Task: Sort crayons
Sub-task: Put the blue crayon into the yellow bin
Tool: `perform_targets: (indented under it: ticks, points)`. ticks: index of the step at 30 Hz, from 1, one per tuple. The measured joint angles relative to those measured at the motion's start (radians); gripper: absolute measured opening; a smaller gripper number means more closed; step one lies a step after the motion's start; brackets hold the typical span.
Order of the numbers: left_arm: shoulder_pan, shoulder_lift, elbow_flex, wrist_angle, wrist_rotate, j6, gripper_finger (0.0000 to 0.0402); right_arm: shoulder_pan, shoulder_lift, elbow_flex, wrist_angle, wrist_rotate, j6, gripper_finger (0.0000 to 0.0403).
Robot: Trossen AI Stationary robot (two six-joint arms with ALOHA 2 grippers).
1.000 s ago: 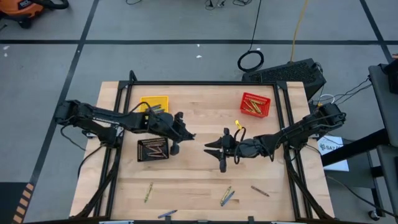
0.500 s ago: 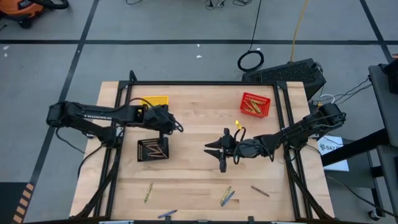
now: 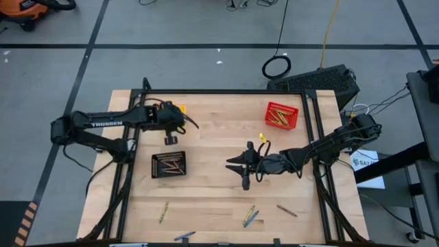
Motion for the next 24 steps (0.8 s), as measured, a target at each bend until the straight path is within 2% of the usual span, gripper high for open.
perform_targets:
  ticks: [14,24]
  points:
    - [0.238,0.049,0.000,-0.031,0.004,0.034,0.0015,0.000,0.000,0.000,-0.010,0.000,0.000,0.0091]
    - [0.277,0.145,0.000,-0.030,0.038,0.066,0.0015,0.000,0.000,0.000,-0.010,0.000,0.000,0.0091]
